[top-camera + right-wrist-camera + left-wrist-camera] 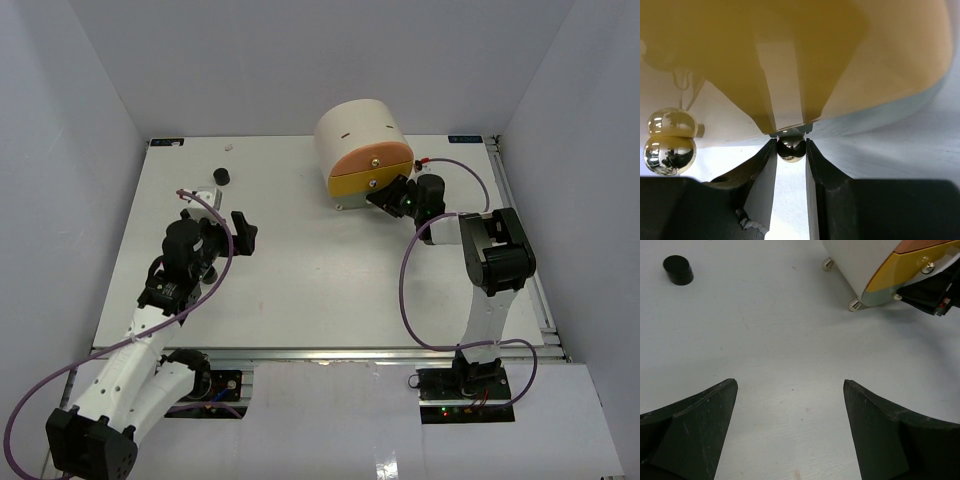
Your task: Organize the makeup
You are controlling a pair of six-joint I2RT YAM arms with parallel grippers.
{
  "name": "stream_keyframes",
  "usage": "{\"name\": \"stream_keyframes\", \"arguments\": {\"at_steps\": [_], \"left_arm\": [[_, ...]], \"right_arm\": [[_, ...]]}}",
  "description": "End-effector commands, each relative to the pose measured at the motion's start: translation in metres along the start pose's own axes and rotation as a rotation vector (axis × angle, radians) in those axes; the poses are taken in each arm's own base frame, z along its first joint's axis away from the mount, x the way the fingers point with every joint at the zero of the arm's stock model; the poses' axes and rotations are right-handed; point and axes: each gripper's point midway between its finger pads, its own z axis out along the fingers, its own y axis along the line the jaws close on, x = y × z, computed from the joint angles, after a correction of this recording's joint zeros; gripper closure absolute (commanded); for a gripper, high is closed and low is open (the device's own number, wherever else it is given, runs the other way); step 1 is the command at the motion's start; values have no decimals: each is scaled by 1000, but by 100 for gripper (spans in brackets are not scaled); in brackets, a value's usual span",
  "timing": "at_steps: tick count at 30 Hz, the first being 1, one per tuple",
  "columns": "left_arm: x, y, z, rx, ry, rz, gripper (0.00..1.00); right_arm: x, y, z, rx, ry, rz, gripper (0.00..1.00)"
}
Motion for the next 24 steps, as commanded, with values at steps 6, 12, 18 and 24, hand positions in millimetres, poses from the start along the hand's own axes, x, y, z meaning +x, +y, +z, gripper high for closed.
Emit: {"name": "stream_keyframes", "arguments": {"at_steps": [6,12,18,24], "left_arm": [[4,-81,39,363,68,28,2],[-5,-144,117,444,-18,260,2],[-7,-170,177,440,-41,355,2],[-18,-174,210,359,-78,370,2]], "right_arm": [[-6,18,-15,-48,2,-81,86],[-4,23,-20,-58,28,-95,86],[3,24,-25,-70,43,-85,86],[11,19,-35,-62,57,-85,86]]}}
